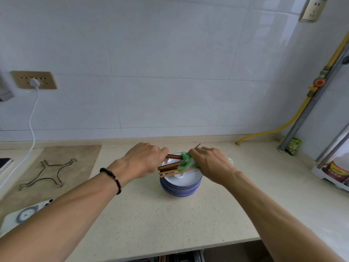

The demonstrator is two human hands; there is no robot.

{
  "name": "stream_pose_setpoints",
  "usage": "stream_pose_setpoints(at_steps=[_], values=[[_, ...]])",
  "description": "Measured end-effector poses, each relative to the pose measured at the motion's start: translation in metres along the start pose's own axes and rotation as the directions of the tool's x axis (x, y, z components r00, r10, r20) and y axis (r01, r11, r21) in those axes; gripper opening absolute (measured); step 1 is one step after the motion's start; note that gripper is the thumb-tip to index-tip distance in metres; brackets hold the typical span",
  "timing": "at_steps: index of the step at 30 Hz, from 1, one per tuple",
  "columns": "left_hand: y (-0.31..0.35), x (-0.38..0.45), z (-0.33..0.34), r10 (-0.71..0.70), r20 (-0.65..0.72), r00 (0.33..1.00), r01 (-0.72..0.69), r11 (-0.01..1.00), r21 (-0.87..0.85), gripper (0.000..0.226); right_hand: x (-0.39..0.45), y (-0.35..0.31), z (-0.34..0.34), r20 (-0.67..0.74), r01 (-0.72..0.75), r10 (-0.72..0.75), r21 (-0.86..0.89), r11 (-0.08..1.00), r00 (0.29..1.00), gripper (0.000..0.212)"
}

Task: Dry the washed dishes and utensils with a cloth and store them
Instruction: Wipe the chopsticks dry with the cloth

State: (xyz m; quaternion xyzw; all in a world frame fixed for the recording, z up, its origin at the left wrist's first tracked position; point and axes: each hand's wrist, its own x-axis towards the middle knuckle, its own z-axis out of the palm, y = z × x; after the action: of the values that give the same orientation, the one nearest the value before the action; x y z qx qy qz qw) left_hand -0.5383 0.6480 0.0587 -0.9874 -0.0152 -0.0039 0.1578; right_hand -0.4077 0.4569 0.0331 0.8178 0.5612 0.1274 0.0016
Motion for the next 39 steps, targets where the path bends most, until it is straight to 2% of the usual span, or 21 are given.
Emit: stream_pose_setpoints(at_steps=[6,8,9,11,12,14,15,16,18,20,21,22,23,25,26,29,31,33,35,37,39], values=[[-0.008,-0.003,0.011,-0.028,0.052,0.998,0.034,0.991,-0.126,0.025,-0.007,0.028,0.007,0.026,-0.160,0.159,0.080,0.984,0.987,0.032],[-0.014,-0.004,0.015,-0.069,0.092,0.993,0.087,0.975,-0.203,0.025,-0.004,0.036,0.008,0.040,-0.277,0.274,0.176,0.945,0.961,0.040],[-0.019,-0.006,0.018,-0.098,0.117,0.988,0.124,0.962,-0.241,0.025,-0.005,0.042,0.007,0.060,-0.380,0.377,0.238,0.894,0.924,0.040],[-0.028,-0.012,0.026,-0.150,0.181,0.972,0.206,0.916,-0.345,0.024,-0.010,0.052,0.005,0.082,-0.585,0.609,0.401,0.705,0.789,0.025],[-0.031,-0.014,0.030,-0.173,0.209,0.962,0.251,0.864,-0.437,0.021,-0.010,0.052,0.006,0.083,-0.641,0.701,0.490,0.590,0.708,0.018],[-0.024,-0.014,0.034,-0.195,0.243,0.950,0.309,0.680,-0.665,0.015,-0.005,0.036,0.004,0.099,-0.644,0.832,0.684,0.341,0.546,0.015],[-0.015,-0.011,0.033,-0.192,0.254,0.948,0.319,0.559,-0.766,0.016,0.002,0.021,0.004,0.155,-0.558,0.861,0.813,0.168,0.485,0.016],[-0.004,-0.007,0.033,-0.183,0.274,0.944,0.327,0.425,-0.844,0.018,0.012,0.005,0.007,0.239,-0.400,0.853,0.916,-0.038,0.465,0.017],[0.020,0.001,0.030,-0.159,0.322,0.933,0.349,0.183,-0.919,0.018,0.032,-0.033,0.008,0.409,-0.101,0.726,0.898,-0.429,0.553,0.006],[0.038,0.004,0.026,-0.164,0.332,0.929,0.343,0.044,-0.938,0.021,0.045,-0.063,0.003,0.488,0.022,0.591,0.759,-0.650,0.642,0.029],[0.042,0.004,0.024,-0.174,0.319,0.931,0.324,0.000,-0.946,0.023,0.048,-0.073,0.001,0.496,0.075,0.571,0.709,-0.701,0.653,0.039],[0.044,0.002,0.022,-0.177,0.300,0.937,0.299,-0.033,-0.954,0.025,0.050,-0.075,0.002,0.485,0.132,0.586,0.687,-0.715,0.649,0.042],[0.045,0.000,0.020,-0.163,0.280,0.946,0.275,-0.054,-0.960,0.026,0.050,-0.076,0.002,0.475,0.165,0.636,0.709,-0.686,0.608,0.040],[0.046,-0.005,0.017,-0.119,0.250,0.961,0.246,-0.044,-0.968,0.028,0.049,-0.076,0.008,0.494,0.118,0.721,0.781,-0.614,0.486,0.047],[0.047,-0.007,0.016,-0.112,0.242,0.964,0.240,-0.029,-0.970,0.028,0.049,-0.079,0.009,0.490,0.079,0.735,0.805,-0.588,0.468,0.053],[0.046,-0.010,0.016,-0.124,0.257,0.958,0.257,-0.015,-0.966,0.027,0.050,-0.091,0.005,0.425,0.025,0.719,0.852,-0.522,0.550,0.045],[0.042,-0.015,0.015,-0.104,0.265,0.959,0.266,0.004,-0.964,0.026,0.053,-0.082,-0.001,0.429,0.054,0.744,0.849,-0.526,0.513,0.035],[0.038,-0.020,0.015,-0.082,0.277,0.957,0.280,0.022,-0.960,0.026,0.057,-0.056,-0.002,0.488,0.172,0.764,0.784,-0.596,0.423,0.036],[0.036,-0.023,0.015,-0.067,0.290,0.955,0.293,0.024,-0.956,0.028,0.062,-0.036,-0.005,0.523,0.257,0.775,0.742,-0.619,0.355,0.035],[0.036,-0.023,0.016,-0.096,0.286,0.953,0.287,-0.006,-0.958,0.026,0.066,-0.037,-0.005,0.510,0.263,0.788,0.753,-0.603,0.346,0.027],[0.036,-0.021,0.017,-0.133,0.268,0.954,0.268,-0.022,-0.963,0.021,0.065,-0.053,-0.004,0.470,0.236,0.777,0.770,-0.593,0.418,0.023]])
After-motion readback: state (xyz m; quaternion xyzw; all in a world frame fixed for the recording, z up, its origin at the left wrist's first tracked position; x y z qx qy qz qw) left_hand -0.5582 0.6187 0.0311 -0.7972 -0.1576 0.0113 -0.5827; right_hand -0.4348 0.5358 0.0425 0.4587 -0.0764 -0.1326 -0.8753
